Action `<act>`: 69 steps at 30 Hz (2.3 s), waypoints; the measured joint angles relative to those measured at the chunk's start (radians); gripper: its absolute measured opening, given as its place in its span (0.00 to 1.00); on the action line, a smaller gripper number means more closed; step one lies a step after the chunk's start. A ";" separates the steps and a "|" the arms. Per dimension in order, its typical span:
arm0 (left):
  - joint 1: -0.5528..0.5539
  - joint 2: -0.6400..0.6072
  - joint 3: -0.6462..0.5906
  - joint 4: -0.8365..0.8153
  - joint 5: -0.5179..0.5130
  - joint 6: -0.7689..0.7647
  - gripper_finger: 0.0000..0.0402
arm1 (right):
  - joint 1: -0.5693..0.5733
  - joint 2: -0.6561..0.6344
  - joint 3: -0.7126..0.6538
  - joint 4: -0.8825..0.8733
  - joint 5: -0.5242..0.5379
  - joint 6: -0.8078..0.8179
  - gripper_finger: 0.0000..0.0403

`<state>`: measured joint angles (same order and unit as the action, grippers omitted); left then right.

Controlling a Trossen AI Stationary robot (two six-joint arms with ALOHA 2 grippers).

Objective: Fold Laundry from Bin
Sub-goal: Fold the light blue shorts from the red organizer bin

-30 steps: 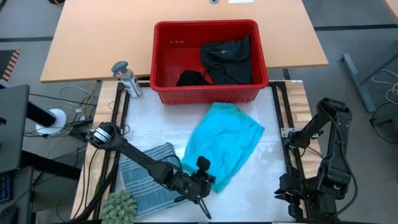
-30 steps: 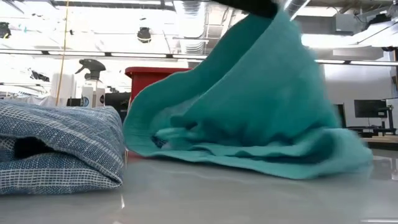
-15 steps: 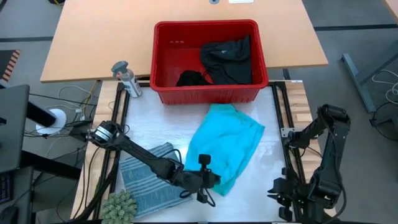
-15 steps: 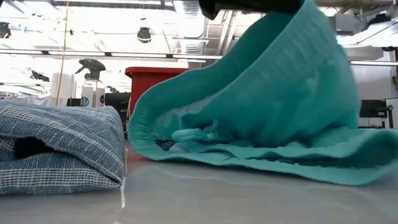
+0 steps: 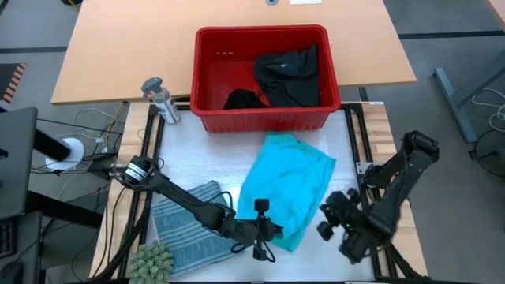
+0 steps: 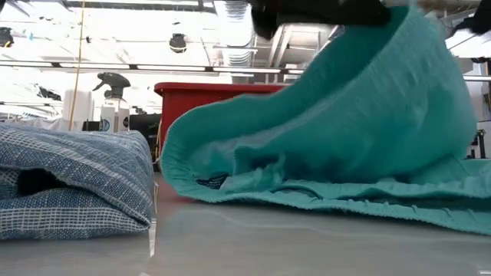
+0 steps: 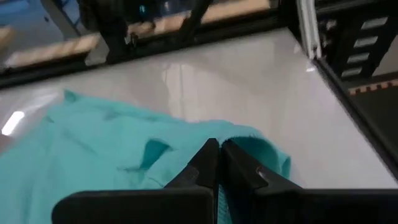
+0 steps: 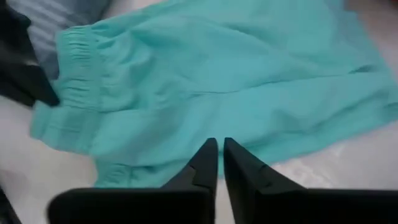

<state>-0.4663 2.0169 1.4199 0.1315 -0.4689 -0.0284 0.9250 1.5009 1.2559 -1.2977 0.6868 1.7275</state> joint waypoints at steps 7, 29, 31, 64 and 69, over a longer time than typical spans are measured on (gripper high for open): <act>-0.005 0.032 0.004 -0.008 -0.006 -0.046 0.00 | 0.003 0.081 -0.102 0.345 -0.101 -0.116 0.05; -0.002 0.022 0.010 -0.075 -0.139 0.050 0.00 | -0.109 0.383 -0.102 0.768 -0.284 -0.399 0.05; -0.002 0.022 0.010 -0.074 -0.139 0.050 0.00 | -0.136 0.389 -0.102 0.806 -0.299 -0.457 0.05; -0.022 0.125 -0.013 -0.035 0.100 -0.345 0.00 | -0.204 0.208 -0.120 0.700 -0.153 -0.723 0.04; -0.022 0.127 -0.013 -0.067 0.125 -0.375 0.00 | -0.214 0.314 -0.121 0.731 -0.236 -0.716 0.04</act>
<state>-0.4881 2.1437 1.4067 0.0647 -0.3440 -0.4031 0.7111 1.8147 1.1352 -0.5662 0.4506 1.0115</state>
